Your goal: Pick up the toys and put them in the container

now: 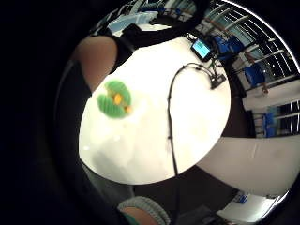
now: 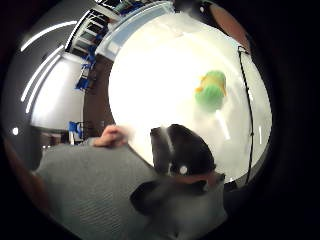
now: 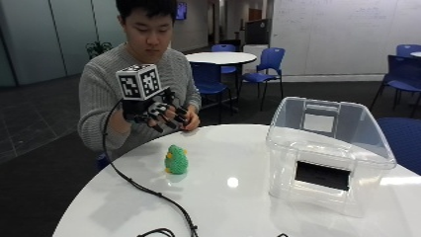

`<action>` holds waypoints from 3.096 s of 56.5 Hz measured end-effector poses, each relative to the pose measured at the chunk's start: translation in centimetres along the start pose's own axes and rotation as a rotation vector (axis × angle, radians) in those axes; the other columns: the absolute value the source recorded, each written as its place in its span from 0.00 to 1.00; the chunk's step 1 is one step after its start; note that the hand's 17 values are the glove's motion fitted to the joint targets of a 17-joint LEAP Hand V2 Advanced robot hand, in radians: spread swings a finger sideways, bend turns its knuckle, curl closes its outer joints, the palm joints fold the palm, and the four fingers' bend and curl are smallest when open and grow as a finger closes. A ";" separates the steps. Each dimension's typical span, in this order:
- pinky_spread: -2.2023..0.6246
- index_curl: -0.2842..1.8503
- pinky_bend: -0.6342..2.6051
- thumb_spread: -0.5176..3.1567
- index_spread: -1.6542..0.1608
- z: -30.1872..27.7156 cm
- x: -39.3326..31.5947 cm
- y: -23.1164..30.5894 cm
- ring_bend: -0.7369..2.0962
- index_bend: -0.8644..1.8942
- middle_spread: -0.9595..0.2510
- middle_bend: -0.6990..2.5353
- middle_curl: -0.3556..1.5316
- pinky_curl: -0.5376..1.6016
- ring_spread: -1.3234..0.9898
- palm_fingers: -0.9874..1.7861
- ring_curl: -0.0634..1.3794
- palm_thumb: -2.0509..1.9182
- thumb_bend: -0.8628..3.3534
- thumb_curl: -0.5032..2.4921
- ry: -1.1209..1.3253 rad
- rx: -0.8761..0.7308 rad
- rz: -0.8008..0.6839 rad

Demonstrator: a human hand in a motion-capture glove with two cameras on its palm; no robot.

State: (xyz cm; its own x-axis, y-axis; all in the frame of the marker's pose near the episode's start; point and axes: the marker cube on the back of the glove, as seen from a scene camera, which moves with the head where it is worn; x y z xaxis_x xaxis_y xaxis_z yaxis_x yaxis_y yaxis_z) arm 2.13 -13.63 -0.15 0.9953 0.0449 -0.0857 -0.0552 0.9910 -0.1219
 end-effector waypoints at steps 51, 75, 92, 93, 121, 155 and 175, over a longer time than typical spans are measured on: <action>0.77 0.27 0.40 0.51 0.70 9.7 2.7 -3.1 0.52 0.39 0.56 0.42 0.43 0.39 0.40 0.49 0.23 0.59 0.21 0.27 0.098 -0.263 0.081; 0.76 0.30 0.37 0.51 0.70 -11.5 0.6 -9.9 0.55 0.38 0.56 0.45 0.45 0.39 0.37 0.52 0.25 0.59 0.20 0.28 0.157 0.025 -0.146; 0.76 0.31 0.37 0.50 0.69 -11.1 -4.9 -16.4 0.55 0.38 0.56 0.46 0.45 0.39 0.37 0.51 0.26 0.59 0.20 0.28 0.062 -0.069 -0.285; 0.76 0.31 0.37 0.50 0.69 -11.1 -5.7 -17.5 0.55 0.38 0.56 0.46 0.45 0.39 0.37 0.51 0.26 0.59 0.20 0.28 0.027 -0.074 -0.317; 0.76 0.33 0.38 0.50 0.69 -4.4 -20.5 -43.9 0.56 0.38 0.56 0.45 0.45 0.40 0.37 0.50 0.27 0.59 0.20 0.28 0.140 -0.117 -0.383; 0.78 0.23 0.50 0.46 0.73 2.3 -19.6 -42.8 0.54 0.34 0.61 0.31 0.39 0.45 0.45 0.30 0.26 0.52 0.20 0.26 0.091 -0.342 -0.283; 0.78 0.22 0.49 0.47 0.73 -7.1 -10.6 -25.8 0.52 0.36 0.62 0.29 0.39 0.43 0.47 0.32 0.25 0.50 0.19 0.25 -0.106 -0.151 -0.403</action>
State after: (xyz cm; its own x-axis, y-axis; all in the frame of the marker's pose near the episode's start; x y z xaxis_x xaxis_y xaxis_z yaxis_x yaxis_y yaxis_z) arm -7.60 -40.58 -3.12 0.9420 -0.3204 0.0997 0.3355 0.9029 -0.2688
